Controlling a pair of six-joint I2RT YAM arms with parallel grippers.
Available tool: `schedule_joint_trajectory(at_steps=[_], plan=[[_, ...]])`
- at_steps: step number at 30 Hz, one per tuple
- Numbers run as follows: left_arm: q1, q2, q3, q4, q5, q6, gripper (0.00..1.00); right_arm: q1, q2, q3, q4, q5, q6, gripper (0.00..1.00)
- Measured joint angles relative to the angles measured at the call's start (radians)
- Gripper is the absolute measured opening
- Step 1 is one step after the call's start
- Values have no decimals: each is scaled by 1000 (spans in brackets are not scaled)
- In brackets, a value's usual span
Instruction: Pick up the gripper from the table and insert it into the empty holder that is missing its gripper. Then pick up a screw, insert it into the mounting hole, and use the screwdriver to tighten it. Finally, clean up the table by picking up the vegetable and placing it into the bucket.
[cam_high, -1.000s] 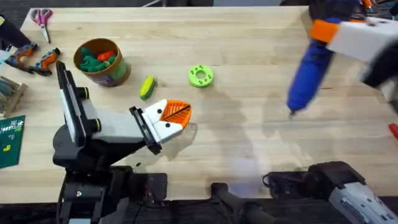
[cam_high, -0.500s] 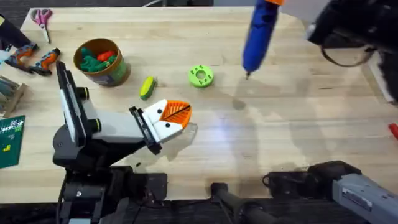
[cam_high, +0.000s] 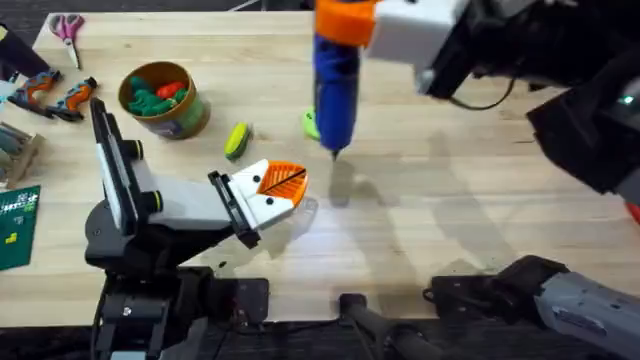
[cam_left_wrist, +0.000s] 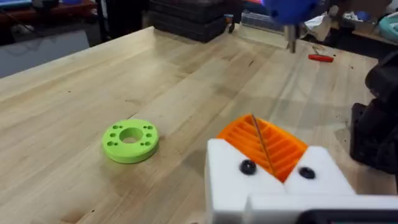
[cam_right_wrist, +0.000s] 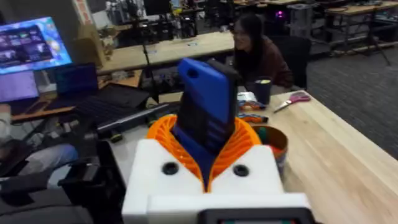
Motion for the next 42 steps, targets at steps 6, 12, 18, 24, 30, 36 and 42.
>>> schedule_joint_trajectory(at_steps=[6,12,18,24,30,36,42], plan=[[0,0,0,0,0,0,10,154,0,0,-1,117,-91,26],[0,0,0,0,0,0,10,217,2,0,7,172,-183,26],[0,0,0,0,0,0,10,238,55,0,125,201,-206,26],[0,0,0,0,0,0,10,269,152,0,271,235,-139,26],[0,0,0,0,0,0,10,292,203,0,331,242,-79,26],[0,0,0,0,0,0,10,311,204,0,339,241,-54,26],[0,0,0,0,0,0,10,311,204,0,320,230,-44,26]])
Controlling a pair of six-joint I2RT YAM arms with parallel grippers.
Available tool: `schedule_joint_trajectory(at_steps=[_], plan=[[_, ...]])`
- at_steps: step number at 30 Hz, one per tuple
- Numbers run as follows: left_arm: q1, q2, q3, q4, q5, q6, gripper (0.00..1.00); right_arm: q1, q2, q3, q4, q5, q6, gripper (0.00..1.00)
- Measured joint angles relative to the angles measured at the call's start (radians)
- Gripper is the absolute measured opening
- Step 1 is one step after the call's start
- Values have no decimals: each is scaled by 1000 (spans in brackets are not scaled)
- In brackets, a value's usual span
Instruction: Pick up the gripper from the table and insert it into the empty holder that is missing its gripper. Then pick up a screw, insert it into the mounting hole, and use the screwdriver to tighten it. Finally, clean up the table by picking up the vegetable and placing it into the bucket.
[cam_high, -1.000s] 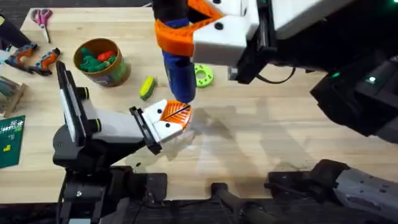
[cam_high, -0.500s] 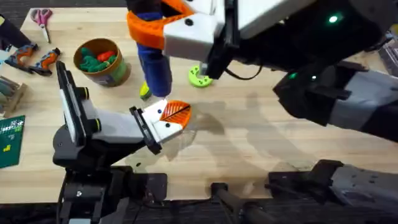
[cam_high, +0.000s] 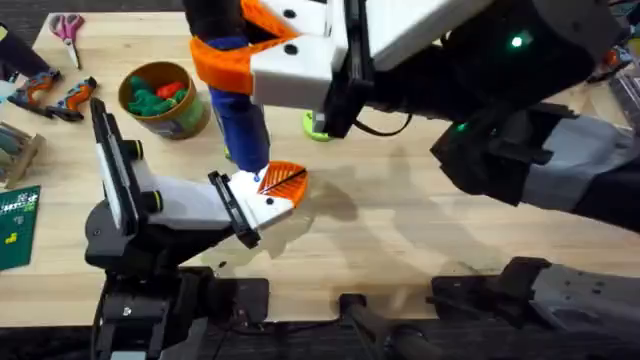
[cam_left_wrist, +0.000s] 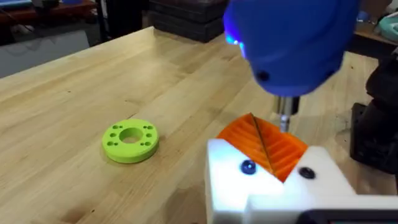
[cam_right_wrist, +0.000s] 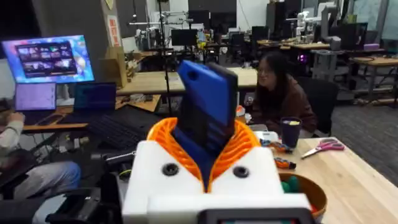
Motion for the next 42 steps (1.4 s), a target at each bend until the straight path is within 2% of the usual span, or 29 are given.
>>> schedule_joint_trajectory(at_steps=[42], plan=[[0,0,0,0,0,0,10,22,36,0,-6,-4,-95,26]])
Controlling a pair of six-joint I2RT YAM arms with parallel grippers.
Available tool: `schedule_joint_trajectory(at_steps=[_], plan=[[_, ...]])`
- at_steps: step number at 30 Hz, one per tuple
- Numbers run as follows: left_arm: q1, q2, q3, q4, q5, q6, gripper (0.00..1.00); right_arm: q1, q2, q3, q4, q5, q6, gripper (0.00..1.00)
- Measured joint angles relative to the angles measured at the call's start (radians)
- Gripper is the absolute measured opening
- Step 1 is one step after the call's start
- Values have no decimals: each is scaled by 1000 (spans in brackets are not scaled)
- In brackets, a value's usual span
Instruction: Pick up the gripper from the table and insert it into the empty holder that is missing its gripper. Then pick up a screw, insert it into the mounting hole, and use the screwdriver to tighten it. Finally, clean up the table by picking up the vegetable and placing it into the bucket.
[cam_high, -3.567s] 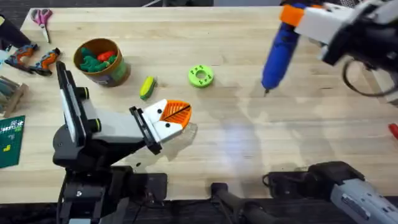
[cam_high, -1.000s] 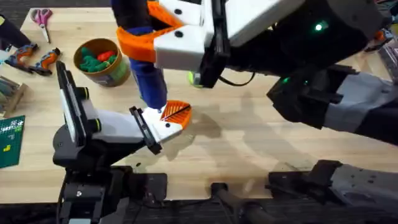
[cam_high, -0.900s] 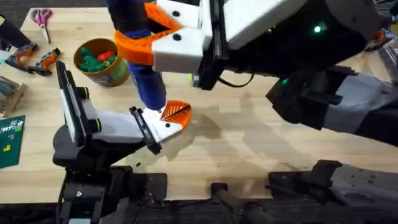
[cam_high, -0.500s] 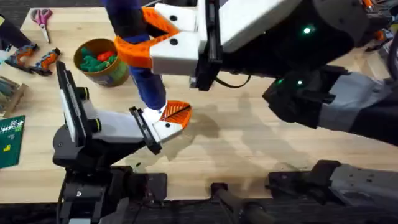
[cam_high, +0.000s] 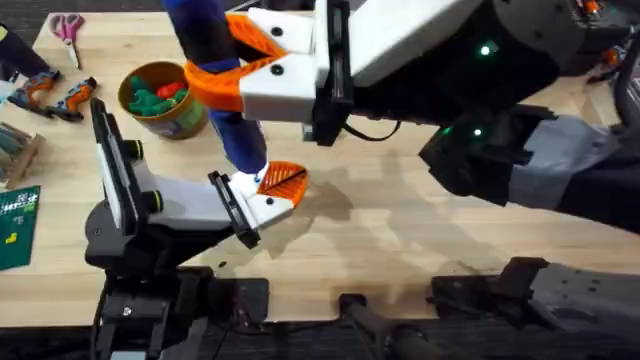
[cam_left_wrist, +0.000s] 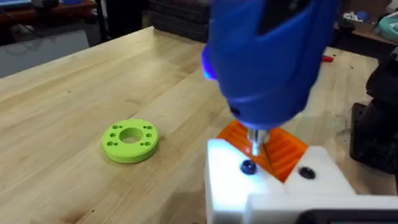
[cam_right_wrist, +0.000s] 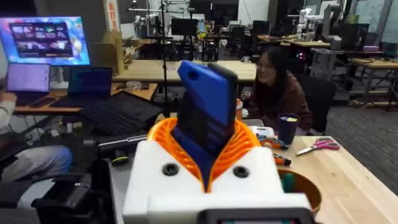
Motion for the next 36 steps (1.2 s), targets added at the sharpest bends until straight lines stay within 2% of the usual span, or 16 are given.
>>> schedule_joint_trajectory(at_steps=[36], plan=[[0,0,0,0,1,-7,10,3,30,0,1,-3,-7,26]])
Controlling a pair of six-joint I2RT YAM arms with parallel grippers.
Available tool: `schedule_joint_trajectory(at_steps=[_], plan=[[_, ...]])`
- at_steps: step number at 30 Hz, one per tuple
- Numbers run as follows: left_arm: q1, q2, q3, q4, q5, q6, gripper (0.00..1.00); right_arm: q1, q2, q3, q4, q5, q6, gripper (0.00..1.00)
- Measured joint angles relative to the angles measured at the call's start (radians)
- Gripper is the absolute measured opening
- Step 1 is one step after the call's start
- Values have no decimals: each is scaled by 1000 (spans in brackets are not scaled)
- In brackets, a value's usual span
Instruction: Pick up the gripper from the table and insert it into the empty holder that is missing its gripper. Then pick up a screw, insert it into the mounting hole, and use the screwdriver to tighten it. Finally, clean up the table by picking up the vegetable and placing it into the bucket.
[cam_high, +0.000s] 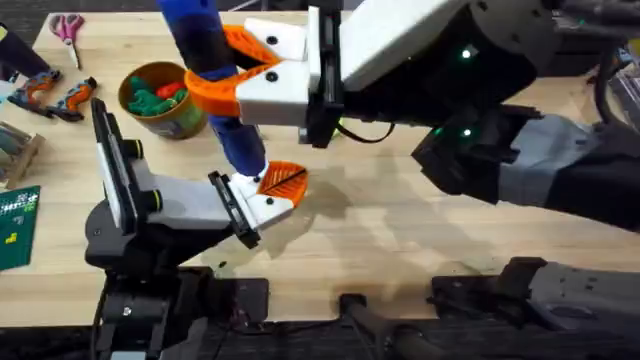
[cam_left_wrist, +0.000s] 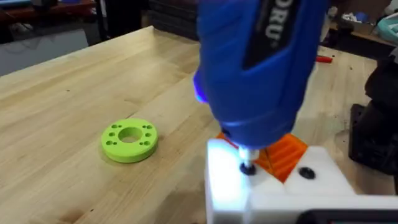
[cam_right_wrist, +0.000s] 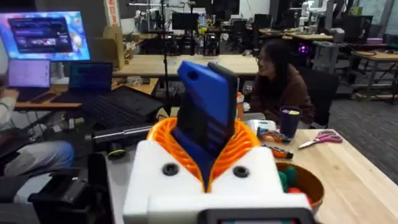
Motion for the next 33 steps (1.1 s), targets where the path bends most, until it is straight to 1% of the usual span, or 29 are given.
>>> schedule_joint_trajectory(at_steps=[6,11,15,17,20,23,25,28,33], plan=[[0,0,0,0,0,0,10,0,0,12,5,-4,0,26],[0,0,0,0,0,0,10,-1,3,122,-66,-30,-9,26],[0,0,0,0,0,0,10,-1,3,241,-237,-40,-74,26],[0,0,0,0,0,0,10,-4,2,286,-364,-40,-134,26],[0,0,0,0,0,0,10,-22,2,334,-601,-34,-255,26],[0,0,0,0,0,0,10,-67,3,341,-768,23,-378,26],[0,0,0,0,0,0,10,-109,3,341,-846,94,-461,26],[0,0,0,0,0,0,10,-167,3,341,-906,206,-574,26],[0,0,0,0,0,0,10,-243,4,341,-952,373,-773,26]])
